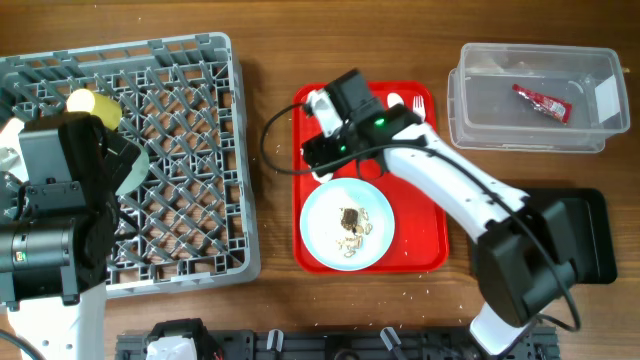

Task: Sort waste into correct bins and load items into the dishwasher rack
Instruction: 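Carry the wrapper into the clear plastic bin and release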

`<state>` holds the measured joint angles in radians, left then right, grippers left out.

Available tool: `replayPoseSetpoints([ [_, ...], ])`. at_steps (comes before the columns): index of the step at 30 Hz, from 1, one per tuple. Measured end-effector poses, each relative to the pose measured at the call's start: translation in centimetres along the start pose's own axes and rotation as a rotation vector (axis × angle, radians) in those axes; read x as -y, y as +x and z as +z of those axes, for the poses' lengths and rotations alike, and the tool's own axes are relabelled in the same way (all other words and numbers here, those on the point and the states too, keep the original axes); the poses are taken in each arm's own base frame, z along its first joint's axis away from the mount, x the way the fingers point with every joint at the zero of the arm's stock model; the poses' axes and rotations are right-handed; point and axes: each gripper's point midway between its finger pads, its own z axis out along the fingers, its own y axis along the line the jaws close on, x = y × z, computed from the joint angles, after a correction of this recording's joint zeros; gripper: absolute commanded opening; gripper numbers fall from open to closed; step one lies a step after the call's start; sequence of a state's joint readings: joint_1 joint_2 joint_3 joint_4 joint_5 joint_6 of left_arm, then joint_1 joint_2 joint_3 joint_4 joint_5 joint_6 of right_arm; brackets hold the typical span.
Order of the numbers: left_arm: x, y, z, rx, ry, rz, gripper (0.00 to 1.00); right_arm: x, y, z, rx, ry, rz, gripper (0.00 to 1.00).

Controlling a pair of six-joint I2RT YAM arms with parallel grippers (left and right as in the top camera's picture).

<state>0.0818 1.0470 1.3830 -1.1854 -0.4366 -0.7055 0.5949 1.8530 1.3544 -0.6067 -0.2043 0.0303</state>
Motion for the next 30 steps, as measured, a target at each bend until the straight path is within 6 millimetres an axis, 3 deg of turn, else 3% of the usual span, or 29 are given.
replayPoseSetpoints([
  [1, 0.0, 0.0, 0.0, 0.000, 0.000, 0.000, 1.00, -0.3, 0.6, 0.9, -0.019, 0.005, -0.005, 0.64],
  [4, 0.0, 0.0, 0.0, 0.000, 0.000, 0.000, 1.00, 0.0, 2.4, 3.9, -0.090, 0.021, 0.008, 0.40],
  [9, 0.0, 0.0, 0.0, 0.000, 0.000, 0.000, 1.00, 0.8, 3.8, 5.4, -0.136, 0.051, 0.051, 0.04],
  [13, 0.0, 0.0, 0.0, 0.000, 0.000, 0.000, 1.00, 2.3, 3.7, 5.2, -0.130, 0.141, 0.118, 0.04],
  [16, 0.0, 0.0, 0.0, 0.000, 0.000, 0.000, 1.00, 4.6, 2.7, 4.0, -0.093, 0.230, 0.221, 0.04],
  [18, 0.0, 0.0, 0.0, 0.000, 0.000, 0.000, 1.00, 7.2, 1.1, 1.3, -0.023, 0.284, 0.333, 0.04],
  [21, 0.0, 0.0, 0.0, 0.000, 0.000, 0.000, 1.00, 16.3, -3.3, -8.9, 0.259, 0.391, 0.626, 0.04],
  [23, 0.0, 0.0, 0.0, 0.000, 0.000, 0.000, 1.00, 21.9, -2.8, -15.1, 0.394, 0.461, 0.800, 0.04],
  [24, 0.0, 0.0, 0.0, 0.000, 0.000, 0.000, 1.00, 25.2, -1.4, -18.7, 0.465, 0.518, 0.905, 0.04],
  [25, 0.0, 0.0, 0.0, 0.000, 0.000, 0.000, 1.00, 27.1, -0.3, -20.5, 0.496, 0.550, 0.964, 0.04],
  [26, 0.0, 0.0, 0.0, 0.000, 0.000, 0.000, 1.00, 29.2, 1.3, -22.0, 0.516, 0.586, 1.028, 0.09],
  [28, 0.0, 0.0, 0.0, 0.000, 0.000, 0.000, 1.00, 32.4, 4.4, -23.4, 0.514, 0.642, 1.135, 0.81],
  [29, 0.0, 0.0, 0.0, 0.000, 0.000, 0.000, 1.00, 33.4, 5.4, -23.8, 0.515, 0.658, 1.167, 0.96],
  [30, 0.0, 0.0, 0.0, 0.000, 0.000, 0.000, 1.00, 34.2, 6.3, -24.0, 0.510, 0.667, 1.187, 1.00],
])
